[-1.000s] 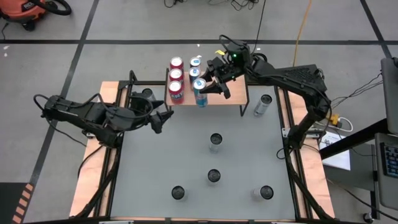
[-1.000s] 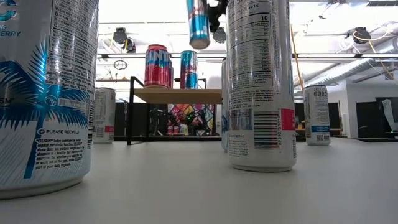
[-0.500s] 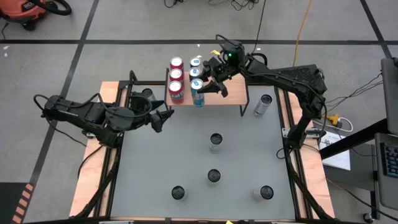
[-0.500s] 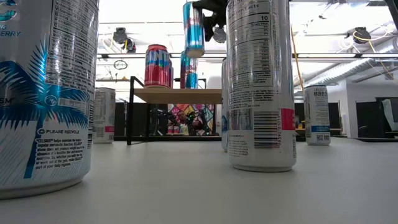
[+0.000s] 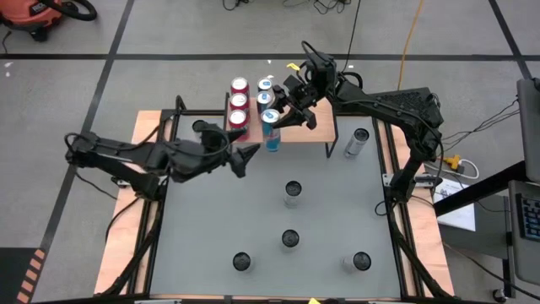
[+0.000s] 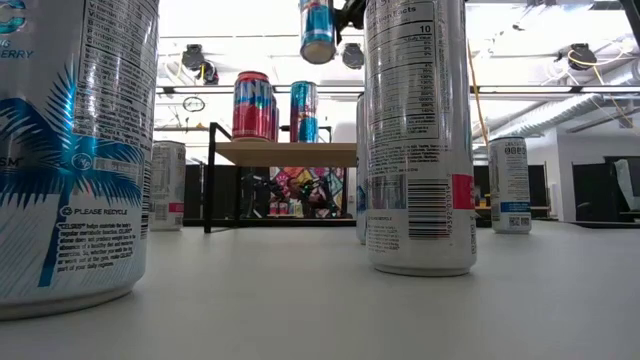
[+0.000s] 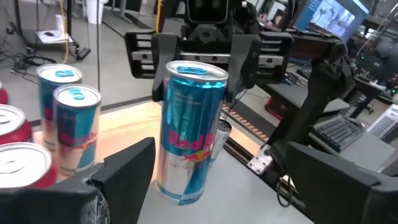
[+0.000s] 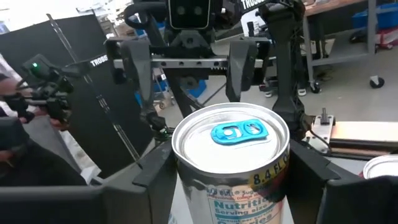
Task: Place canned beverage on shelf
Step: Put the blue soda can on the shelf aligned with the other blue soda cans
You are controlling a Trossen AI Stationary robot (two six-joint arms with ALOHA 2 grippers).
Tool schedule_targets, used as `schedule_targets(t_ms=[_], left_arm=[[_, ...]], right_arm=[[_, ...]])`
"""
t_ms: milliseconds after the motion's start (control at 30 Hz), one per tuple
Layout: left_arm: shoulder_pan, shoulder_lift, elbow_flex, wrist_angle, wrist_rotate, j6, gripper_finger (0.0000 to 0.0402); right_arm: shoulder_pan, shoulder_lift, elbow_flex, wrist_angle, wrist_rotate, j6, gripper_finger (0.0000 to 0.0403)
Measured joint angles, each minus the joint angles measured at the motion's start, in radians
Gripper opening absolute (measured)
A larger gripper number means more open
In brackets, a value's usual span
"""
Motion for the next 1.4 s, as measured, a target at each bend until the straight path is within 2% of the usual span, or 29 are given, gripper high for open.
schedule_targets(t_ms=[133,600,1000,1400], left_arm=[[0.020,0.020,0.000,0.030,0.036,0.001,0.0358],[0.016,0.035,0.000,0.049,0.018,-0.006,0.0358],[0.016,0.105,0.000,0.064,0.030,-0.002,0.0358],[0.019,0.110,0.000,0.069,-0.009,-0.008,0.0358]], right_arm=[[-0.007,-0.006,0.000,0.001,-0.027,0.009,0.0201],[-0.021,-0.010,0.000,0.001,-0.050,0.012,0.0201],[-0.055,-0.010,0.000,0.000,-0.049,0.005,0.0201],[-0.119,-0.008,0.000,-0.015,-0.048,-0.003,0.0201]])
